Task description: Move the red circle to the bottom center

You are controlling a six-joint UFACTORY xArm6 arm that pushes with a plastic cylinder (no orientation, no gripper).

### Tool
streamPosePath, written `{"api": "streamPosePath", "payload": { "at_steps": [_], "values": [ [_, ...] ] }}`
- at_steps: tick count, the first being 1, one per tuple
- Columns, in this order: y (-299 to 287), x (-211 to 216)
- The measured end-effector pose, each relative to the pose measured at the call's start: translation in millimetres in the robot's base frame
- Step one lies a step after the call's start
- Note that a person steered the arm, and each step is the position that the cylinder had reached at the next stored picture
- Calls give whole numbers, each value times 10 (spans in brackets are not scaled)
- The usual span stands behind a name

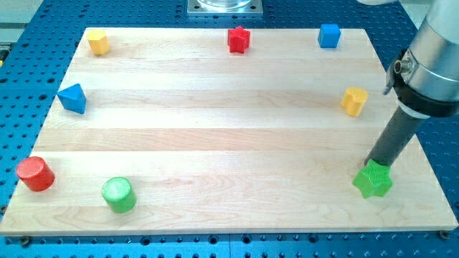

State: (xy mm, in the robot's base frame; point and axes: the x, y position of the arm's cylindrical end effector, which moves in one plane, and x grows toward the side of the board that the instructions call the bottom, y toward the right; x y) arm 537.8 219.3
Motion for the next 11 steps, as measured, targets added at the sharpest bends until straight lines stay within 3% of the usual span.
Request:
{"api": "streamPosePath", "payload": {
  "at_steps": [1, 2, 4, 5, 7, 8, 9, 10, 11],
  "values": [
    [-59, -156],
    [-572, -478],
    [-1884, -1086],
    [-2579, -1165],
    [-3397, -1027],
    [-3939, -650],
    [-3929, -730],
    [-4760, -751],
    [-5186, -658]
  ]
}}
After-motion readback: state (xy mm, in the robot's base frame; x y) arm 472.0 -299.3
